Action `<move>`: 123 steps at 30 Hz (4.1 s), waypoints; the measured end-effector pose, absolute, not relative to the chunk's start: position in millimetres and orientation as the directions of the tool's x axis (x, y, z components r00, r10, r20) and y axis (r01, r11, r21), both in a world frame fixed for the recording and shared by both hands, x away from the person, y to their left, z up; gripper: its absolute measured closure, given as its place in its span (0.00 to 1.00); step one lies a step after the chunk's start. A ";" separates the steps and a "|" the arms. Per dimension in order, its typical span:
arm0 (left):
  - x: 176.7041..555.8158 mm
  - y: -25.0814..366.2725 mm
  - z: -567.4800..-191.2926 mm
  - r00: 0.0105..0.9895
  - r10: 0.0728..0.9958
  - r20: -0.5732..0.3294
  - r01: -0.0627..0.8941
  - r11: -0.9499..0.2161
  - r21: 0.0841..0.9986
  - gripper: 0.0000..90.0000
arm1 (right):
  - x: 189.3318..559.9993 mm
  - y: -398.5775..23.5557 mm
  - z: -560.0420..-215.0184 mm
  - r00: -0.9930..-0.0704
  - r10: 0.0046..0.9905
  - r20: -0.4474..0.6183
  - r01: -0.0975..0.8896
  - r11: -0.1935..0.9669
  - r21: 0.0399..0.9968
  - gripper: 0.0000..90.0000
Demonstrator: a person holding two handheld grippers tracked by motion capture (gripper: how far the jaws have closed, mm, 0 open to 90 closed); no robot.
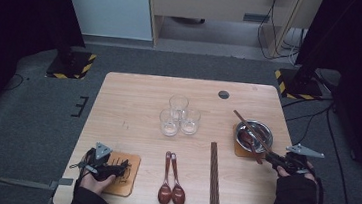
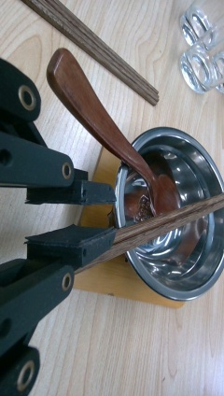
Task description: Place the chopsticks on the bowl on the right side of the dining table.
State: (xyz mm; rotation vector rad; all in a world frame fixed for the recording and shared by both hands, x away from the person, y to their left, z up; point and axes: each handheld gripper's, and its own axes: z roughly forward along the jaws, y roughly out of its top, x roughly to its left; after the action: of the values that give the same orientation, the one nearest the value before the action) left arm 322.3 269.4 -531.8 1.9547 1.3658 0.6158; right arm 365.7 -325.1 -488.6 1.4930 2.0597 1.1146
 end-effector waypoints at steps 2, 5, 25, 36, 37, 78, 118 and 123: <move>322.3 269.4 -531.8 0.342 0.940 0.005 0.626 -0.231 0.745 0.06 | 365.7 -326.3 -488.9 -0.370 0.917 0.151 0.627 0.127 0.768 0.85; 322.3 269.4 -531.8 0.342 0.940 0.005 0.626 -0.232 0.745 0.06 | 365.7 -327.3 -489.0 -0.363 0.920 0.150 0.626 0.121 0.771 0.84; 322.3 269.4 -531.8 0.342 0.940 0.005 0.626 -0.231 0.745 0.06 | 366.9 -335.6 -491.4 -0.322 0.937 0.136 0.624 0.102 0.775 0.69; 322.3 269.4 -531.8 0.342 0.940 0.005 0.626 -0.231 0.745 0.06 | 367.4 -338.5 -492.7 -0.310 0.941 0.133 0.624 0.096 0.775 0.65; 322.3 269.4 -531.8 0.342 0.940 0.005 0.626 -0.232 0.745 0.06 | 367.6 -338.9 -492.9 -0.309 0.942 0.129 0.623 0.099 0.776 0.63; 322.3 269.4 -531.8 0.342 0.940 0.005 0.626 -0.231 0.745 0.06 | 381.0 -324.7 -469.3 -0.336 0.933 0.131 0.553 0.083 0.829 0.59; 322.3 269.4 -531.8 0.342 0.940 0.005 0.626 -0.231 0.745 0.06 | 424.2 -297.1 -459.8 -0.387 0.917 0.100 0.512 0.124 0.850 0.60; 322.3 269.4 -531.8 0.342 0.940 0.005 0.626 -0.231 0.745 0.06 | 431.9 -294.3 -462.0 -0.390 0.916 0.096 0.515 0.130 0.848 0.60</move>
State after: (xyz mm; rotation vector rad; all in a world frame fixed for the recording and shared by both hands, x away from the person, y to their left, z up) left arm 322.3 269.4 -531.8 1.9547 1.3659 0.6155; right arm 431.9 -294.3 -462.0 1.3742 1.9623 1.1795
